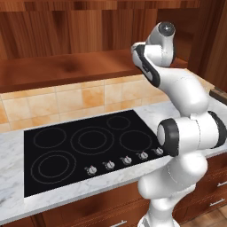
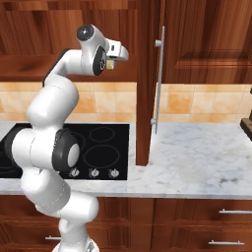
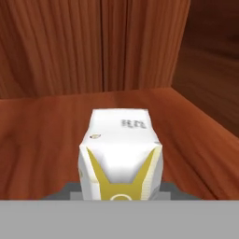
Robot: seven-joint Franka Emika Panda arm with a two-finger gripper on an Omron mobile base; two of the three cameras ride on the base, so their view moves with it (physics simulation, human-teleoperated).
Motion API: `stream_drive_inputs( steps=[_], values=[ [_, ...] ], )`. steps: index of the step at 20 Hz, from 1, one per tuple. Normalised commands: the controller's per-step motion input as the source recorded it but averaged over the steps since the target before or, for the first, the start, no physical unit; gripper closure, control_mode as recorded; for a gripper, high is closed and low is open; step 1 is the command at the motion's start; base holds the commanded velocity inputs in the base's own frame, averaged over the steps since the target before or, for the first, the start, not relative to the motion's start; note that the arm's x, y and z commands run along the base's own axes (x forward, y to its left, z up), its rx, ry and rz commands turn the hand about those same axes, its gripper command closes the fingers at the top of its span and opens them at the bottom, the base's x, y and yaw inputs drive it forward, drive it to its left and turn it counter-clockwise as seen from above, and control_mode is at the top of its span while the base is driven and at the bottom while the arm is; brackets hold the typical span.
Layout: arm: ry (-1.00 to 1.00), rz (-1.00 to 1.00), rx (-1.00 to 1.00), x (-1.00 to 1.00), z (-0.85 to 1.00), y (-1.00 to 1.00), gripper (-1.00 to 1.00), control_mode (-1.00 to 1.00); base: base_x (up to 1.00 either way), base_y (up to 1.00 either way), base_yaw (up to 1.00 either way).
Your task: Pick the water bottle, boxed drink from the counter and place them in the open cabinet.
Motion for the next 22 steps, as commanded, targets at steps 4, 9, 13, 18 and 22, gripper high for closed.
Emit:
stream_drive_inputs(
  steps=[4, 9, 13, 18, 22],
  values=[
    [0.00, 0.00, 0.00, 0.27, -0.17, 0.00, 1.00, -1.00, 0.00, 0.00, 0.00],
    [0.00, 0.00, 0.00, 0.21, -0.17, 0.00, 1.00, -1.00, 0.00, 0.00, 0.00],
    [0.00, 0.00, 0.00, 0.03, -0.31, -0.03, 1.00, -1.00, 0.00, 0.00, 0.00],
    [0.02, 0.00, 0.00, 0.00, -0.46, 0.00, 1.00, -1.00, 0.00, 0.00, 0.00],
    [0.01, 0.00, 0.00, 0.01, -0.21, 0.00, 1.00, -1.00, 0.00, 0.00, 0.00]
  ],
)
